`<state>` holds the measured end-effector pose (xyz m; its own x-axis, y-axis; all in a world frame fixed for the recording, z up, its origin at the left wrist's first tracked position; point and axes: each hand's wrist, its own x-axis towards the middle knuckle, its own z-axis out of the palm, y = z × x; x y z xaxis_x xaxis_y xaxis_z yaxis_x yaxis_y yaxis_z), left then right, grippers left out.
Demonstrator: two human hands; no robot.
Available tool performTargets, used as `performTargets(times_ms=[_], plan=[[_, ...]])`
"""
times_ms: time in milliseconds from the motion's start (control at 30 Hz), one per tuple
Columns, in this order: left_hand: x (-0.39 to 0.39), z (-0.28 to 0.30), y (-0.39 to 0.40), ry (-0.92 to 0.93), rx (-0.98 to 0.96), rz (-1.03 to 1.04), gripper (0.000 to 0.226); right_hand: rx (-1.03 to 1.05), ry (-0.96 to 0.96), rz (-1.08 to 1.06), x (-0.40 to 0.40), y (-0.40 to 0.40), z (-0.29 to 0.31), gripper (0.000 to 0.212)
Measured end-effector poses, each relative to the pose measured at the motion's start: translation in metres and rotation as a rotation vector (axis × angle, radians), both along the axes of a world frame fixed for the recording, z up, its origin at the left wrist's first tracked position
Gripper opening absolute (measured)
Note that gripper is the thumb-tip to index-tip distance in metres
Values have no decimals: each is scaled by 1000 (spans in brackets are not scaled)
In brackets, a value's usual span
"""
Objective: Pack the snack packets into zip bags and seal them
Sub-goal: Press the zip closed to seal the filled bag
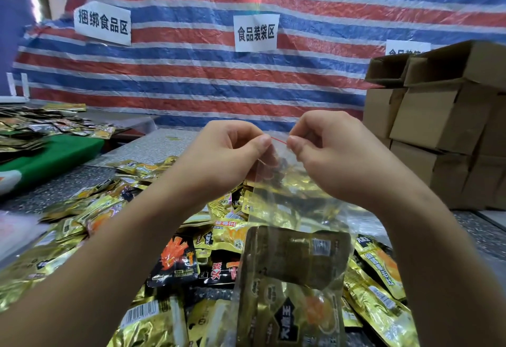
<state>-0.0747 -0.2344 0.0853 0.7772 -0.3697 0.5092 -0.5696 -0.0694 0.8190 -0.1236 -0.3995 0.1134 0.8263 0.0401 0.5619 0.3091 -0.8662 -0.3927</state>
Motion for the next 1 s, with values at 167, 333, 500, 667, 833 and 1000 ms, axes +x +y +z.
performTargets(times_ms=[167,333,500,667,833,1000], plan=[[0,0,1,-74,19,12,26,6,40,33,-2,0,1,19],[0,1,0,-59,14,-17,24,18,73,72,-3,1,3,17],[0,2,2,-27,24,-56,25,100,108,85,-3,3,4,17],[0,3,3,2,46,-81,23,144,134,83,-4,4,4,22],[0,4,5,10,57,-89,23,145,148,88,-6,4,4,22],[0,5,6,4,75,-98,25,137,156,97,-6,4,4,23]])
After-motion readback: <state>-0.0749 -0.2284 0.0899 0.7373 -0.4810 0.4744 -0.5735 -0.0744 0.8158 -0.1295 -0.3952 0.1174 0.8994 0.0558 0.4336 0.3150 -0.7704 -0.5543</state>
